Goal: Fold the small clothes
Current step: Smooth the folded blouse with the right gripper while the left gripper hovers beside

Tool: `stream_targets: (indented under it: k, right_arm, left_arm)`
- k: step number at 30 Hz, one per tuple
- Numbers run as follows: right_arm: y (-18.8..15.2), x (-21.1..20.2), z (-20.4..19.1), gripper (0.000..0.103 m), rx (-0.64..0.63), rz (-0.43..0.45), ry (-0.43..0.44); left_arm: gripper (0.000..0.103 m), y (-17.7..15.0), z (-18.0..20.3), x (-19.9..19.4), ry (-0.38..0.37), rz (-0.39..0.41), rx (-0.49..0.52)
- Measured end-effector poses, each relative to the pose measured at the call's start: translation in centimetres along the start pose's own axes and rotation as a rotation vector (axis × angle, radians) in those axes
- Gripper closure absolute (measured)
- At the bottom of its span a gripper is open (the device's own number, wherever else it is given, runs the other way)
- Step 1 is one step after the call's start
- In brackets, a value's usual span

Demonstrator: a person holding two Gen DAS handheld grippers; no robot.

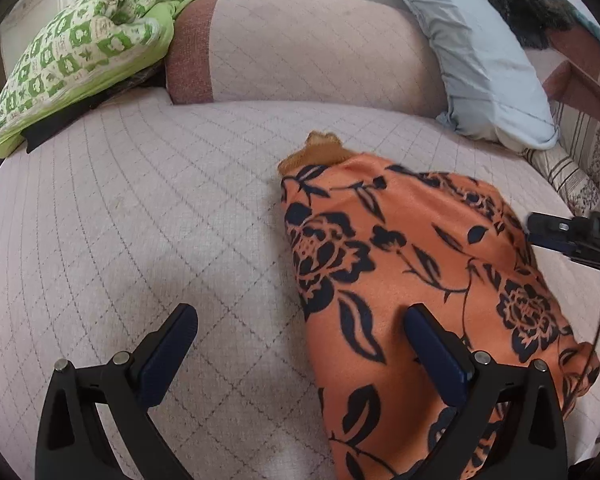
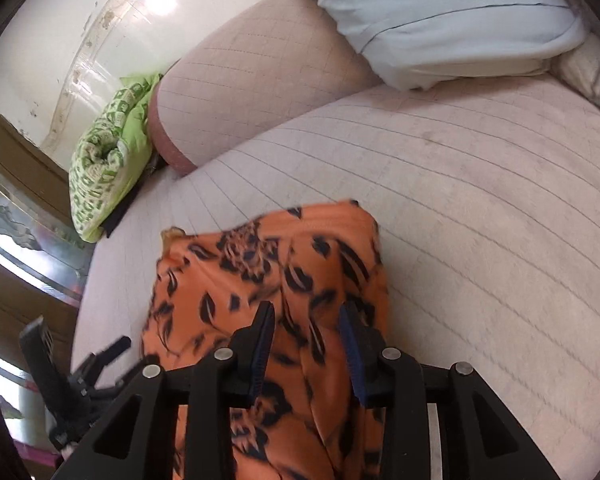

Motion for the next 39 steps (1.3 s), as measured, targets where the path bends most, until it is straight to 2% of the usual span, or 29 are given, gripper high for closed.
stream_targets:
  k: [3,5,6,10,13,15,17,18,19,20,23,26,29,34,37,39]
  right_arm:
    - [0.7,1.7,-0.6,0.065,-0.023,-0.020,-0.005]
    - [0.6,3.9,-0.7,0.050,-0.047,-0.070,-0.026]
    - [0.3,4.7,-0.6,0.049,-0.051,-0.093,-0.025]
    - [0.3,3.7,-1.2,0.049,-0.059,-0.055,-0.036]
    - [1.0,1.2,-2.8,0.049,-0.064,0.043,0.042]
    - [1.2,0.5,-3.8,0.049,-0.075,0.067,0.073]
    - [1.3,1.1,-4.9,0.049,-0.073,0.052,0.093]
    - [1.3,1.8,-5.3,0.054,-0.075,0.046,0.081]
    - [1.2,2.5,-5.6,0.072,-0.083,0.034,0.059]
    - [1.0,4.0,-5.6,0.077,-0.099,-0.001,0.016]
    - [0.2,7.4,-4.1,0.083,-0.068,-0.095,-0.077]
    - [0.7,7.4,-3.9,0.085,-0.017,-0.091,-0.051]
    - [0.8,5.9,-4.7,0.085,-0.047,-0.052,-0.049]
    - [0.1,4.7,-7.1,0.085,-0.093,-0.031,0.011]
    - [-0.6,6.0,-7.3,0.082,-0.136,-0.043,-0.046]
    - [-1.2,7.6,-5.3,0.081,-0.107,-0.095,-0.098]
  left_arm:
    - [0.000,0.5,0.4,0.1,-0.003,0.020,0.014]
    - [0.000,0.2,0.8,0.9,-0.004,-0.006,0.040]
    - [0.000,0.0,1.1,1.2,-0.012,-0.013,0.050]
    - [0.000,0.3,1.1,0.8,-0.031,-0.011,0.024]
    - [0.000,0.8,1.1,-0.4,-0.025,0.036,0.012]
    - [0.000,0.7,1.7,-0.5,-0.014,0.028,0.042]
    - [0.000,0.4,2.3,-0.2,0.029,0.014,0.097]
    - [0.000,0.2,2.5,-0.2,0.045,0.013,0.118]
    - [0.000,0.1,2.8,-0.2,0.059,0.017,0.139]
    - [0.000,0.1,2.8,-0.4,0.065,0.024,0.148]
    - [0.000,0.1,2.7,-0.7,0.089,0.032,0.158]
    - [0.000,0.1,2.3,-0.7,0.094,0.033,0.155]
    - [0.000,0.1,2.5,-0.8,0.100,0.035,0.157]
    - [0.000,0.0,2.8,-0.8,0.108,0.038,0.168]
    - [0.000,-0.1,2.9,-0.7,0.107,0.037,0.170]
    - [0.000,-0.1,2.9,-0.6,0.107,0.031,0.172]
Point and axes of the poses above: each gripper's, at about its wrist camera, not at the fingertips, and x roughly the way its jaws point, z to its right, y to its top, the point moved 7 cm from there along x, roughly the way its jaws point, and after that the axes turned 9 degrees about x, right-handed, at the moved point
